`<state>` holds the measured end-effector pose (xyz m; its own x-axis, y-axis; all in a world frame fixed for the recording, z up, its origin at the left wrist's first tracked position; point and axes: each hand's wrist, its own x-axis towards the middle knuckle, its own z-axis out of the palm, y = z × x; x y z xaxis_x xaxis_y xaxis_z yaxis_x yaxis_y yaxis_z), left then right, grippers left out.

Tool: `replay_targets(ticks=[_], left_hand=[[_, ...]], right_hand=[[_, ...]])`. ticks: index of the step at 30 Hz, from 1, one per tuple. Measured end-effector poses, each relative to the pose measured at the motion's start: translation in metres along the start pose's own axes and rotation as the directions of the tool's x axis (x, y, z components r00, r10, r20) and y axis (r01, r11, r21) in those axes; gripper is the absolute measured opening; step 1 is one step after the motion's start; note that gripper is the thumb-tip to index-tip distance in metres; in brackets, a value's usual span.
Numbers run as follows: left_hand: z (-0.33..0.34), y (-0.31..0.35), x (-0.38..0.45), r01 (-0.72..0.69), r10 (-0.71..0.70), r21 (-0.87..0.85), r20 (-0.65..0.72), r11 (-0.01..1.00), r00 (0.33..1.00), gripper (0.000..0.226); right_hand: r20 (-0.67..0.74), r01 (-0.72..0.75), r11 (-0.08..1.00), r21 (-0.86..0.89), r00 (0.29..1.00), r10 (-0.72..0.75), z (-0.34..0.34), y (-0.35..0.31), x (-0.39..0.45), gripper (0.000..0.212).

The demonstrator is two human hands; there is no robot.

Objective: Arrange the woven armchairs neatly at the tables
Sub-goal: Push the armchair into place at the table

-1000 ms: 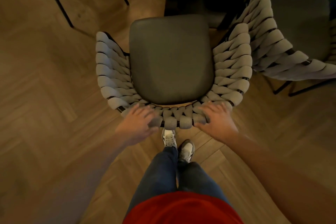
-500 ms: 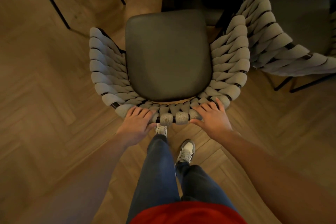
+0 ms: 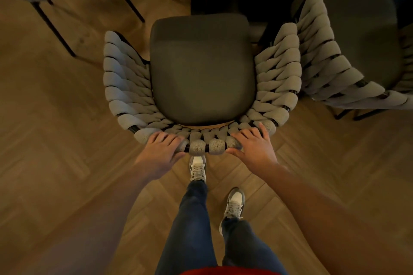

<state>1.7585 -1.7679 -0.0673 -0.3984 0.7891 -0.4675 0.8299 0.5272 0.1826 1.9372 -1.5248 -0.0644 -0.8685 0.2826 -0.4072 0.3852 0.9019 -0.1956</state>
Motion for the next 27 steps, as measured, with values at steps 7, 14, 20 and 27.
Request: replay_targets(ticks=[7, 14, 20, 27], left_hand=[[-0.029, -0.034, 0.037, -0.045, 0.045, 0.011, 0.009, 0.999, 0.999, 0.069], [-0.052, -0.054, 0.070, -0.089, 0.089, 0.025, 0.012, 0.996, 0.996, 0.071], [-0.066, -0.069, 0.098, -0.136, 0.136, 0.039, 0.007, 0.990, 0.991, 0.069], [-0.082, -0.080, 0.127, -0.148, 0.148, 0.080, 0.006, 0.986, 0.989, 0.066]], right_hand=[[-0.025, -0.040, 0.998, 0.054, 0.999, 0.042, -0.015, -0.005, 0.042, 0.099], [-0.030, -0.078, 0.995, 0.055, 0.996, 0.079, -0.030, -0.004, 0.073, 0.100], [-0.031, -0.112, 0.992, 0.057, 0.993, 0.114, -0.040, 0.001, 0.093, 0.086], [-0.037, -0.122, 0.991, 0.058, 0.992, 0.124, -0.052, 0.008, 0.115, 0.093]])
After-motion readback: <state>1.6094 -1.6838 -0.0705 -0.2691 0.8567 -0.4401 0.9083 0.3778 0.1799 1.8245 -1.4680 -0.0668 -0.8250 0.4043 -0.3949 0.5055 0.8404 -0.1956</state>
